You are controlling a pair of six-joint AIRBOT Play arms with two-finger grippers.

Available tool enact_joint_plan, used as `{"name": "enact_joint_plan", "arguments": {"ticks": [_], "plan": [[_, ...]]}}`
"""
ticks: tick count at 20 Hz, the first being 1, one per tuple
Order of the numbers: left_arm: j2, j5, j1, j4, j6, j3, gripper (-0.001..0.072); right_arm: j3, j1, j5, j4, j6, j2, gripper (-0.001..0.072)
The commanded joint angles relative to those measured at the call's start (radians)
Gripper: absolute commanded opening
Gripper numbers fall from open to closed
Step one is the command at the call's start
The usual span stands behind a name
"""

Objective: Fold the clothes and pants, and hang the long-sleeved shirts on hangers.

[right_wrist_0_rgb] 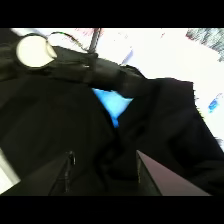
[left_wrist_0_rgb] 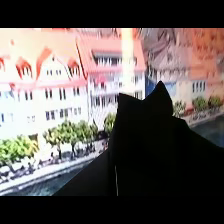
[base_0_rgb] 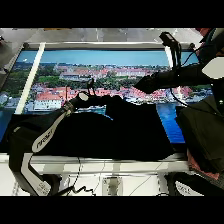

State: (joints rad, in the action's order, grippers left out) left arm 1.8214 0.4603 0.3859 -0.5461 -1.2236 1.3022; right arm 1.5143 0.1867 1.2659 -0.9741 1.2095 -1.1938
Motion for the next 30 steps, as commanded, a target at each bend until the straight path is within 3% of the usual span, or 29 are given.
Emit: {"name": "enact_joint_plan", "arguments": {"ticks": [1, 2, 3, 6, 8, 11, 14, 15, 17, 18, 19, 20, 21, 24, 26, 27, 30], "plan": [[-0.071, -0.008, -0.041, -0.003, 0.029, 0.004, 0.0007, 0.002, -0.010, -0.090, -0.233, 0.063, 0.029, 0.0195], [-0.108, -0.008, -0.054, -0.003, 0.060, 0.004, 0.0007, 0.002, -0.029, -0.108, -0.323, 0.084, 0.029, 0.0048], [-0.152, -0.008, -0.068, -0.003, 0.087, 0.004, 0.0007, 0.002, -0.060, -0.115, -0.397, 0.091, 0.028, 0.0021], [-0.288, -0.009, -0.106, -0.026, 0.163, 0.004, 0.0007, -0.001, -0.207, -0.079, -0.446, 0.087, 0.019, 0.0019], [-0.376, -0.008, -0.124, -0.147, 0.162, 0.004, 0.0006, -0.024, -0.317, -0.002, -0.431, 0.052, 0.008, 0.0018], [-0.486, -0.001, -0.136, -0.381, 0.162, 0.004, 0.0006, -0.135, -0.455, 0.185, -0.312, -0.158, -0.016, 0.0017], [-0.560, 0.061, -0.147, -0.633, 0.159, 0.004, 0.0006, -0.322, -0.533, 0.276, -0.176, -0.363, -0.016, 0.0017], [-0.575, 0.098, -0.154, -0.721, 0.130, 0.004, 0.0006, -0.392, -0.549, 0.272, -0.150, -0.384, -0.016, 0.0018], [-0.588, 0.188, -0.186, -0.918, -0.028, 0.004, 0.0006, -0.531, -0.560, 0.197, -0.122, -0.385, -0.016, 0.0019], [-0.588, 0.240, -0.206, -1.008, -0.116, 0.004, 0.0007, -0.603, -0.560, 0.116, -0.111, -0.361, -0.016, 0.0043], [-0.588, 0.298, -0.233, -1.085, -0.195, 0.003, 0.0007, -0.665, -0.560, 0.027, -0.095, -0.304, -0.016, 0.0243], [-0.587, 0.346, -0.261, -1.128, -0.238, 0.003, 0.0007, -0.722, -0.560, -0.064, -0.080, -0.238, -0.017, 0.0494], [-0.587, 0.383, -0.296, -1.147, -0.259, 0.003, 0.0007, -0.762, -0.560, -0.127, -0.068, -0.203, -0.020, 0.0532], [-0.564, 0.373, -0.385, -1.148, -0.279, 0.002, 0.0007, -0.799, -0.560, -0.211, -0.018, -0.157, -0.077, 0.0533], [-0.515, 0.370, -0.421, -1.145, -0.281, 0.002, 0.0008, -0.799, -0.560, -0.241, 0.091, -0.156, -0.136, 0.0538], [-0.488, 0.375, -0.428, -1.145, -0.281, 0.002, 0.0007, -0.798, -0.560, -0.259, 0.138, -0.156, -0.166, 0.0578], [-0.406, 0.378, -0.431, -1.144, -0.281, 0.002, 0.0008, -0.768, -0.560, -0.274, 0.174, -0.164, -0.254, 0.0591]]}}
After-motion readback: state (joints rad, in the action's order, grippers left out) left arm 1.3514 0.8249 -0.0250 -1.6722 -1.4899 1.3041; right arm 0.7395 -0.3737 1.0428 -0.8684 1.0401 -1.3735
